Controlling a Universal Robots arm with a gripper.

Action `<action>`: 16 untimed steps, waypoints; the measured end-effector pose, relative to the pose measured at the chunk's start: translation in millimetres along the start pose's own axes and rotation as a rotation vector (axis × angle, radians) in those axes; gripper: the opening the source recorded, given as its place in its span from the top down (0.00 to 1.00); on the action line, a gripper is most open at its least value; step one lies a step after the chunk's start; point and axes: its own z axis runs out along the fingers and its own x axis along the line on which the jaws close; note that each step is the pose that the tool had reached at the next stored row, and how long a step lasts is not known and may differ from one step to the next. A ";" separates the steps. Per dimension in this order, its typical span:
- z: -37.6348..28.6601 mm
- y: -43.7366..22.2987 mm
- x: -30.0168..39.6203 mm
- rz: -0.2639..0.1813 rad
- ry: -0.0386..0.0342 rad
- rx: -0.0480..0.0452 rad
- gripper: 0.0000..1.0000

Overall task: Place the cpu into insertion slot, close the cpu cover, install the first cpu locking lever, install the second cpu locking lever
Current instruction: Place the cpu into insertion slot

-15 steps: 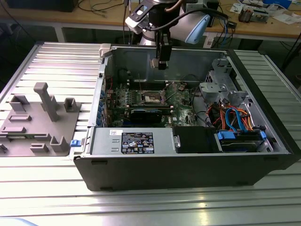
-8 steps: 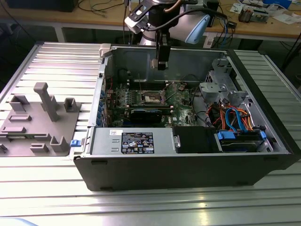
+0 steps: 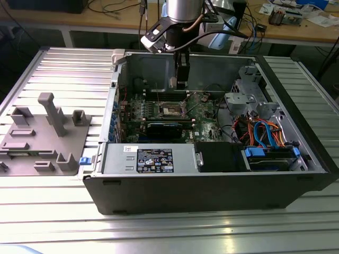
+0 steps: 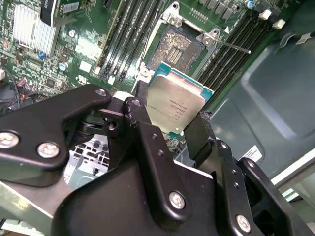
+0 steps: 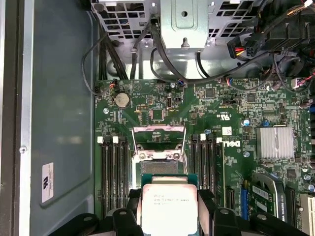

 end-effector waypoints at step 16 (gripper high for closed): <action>6.4 -0.4 0.0 -0.004 0.0003 -0.0067 0.46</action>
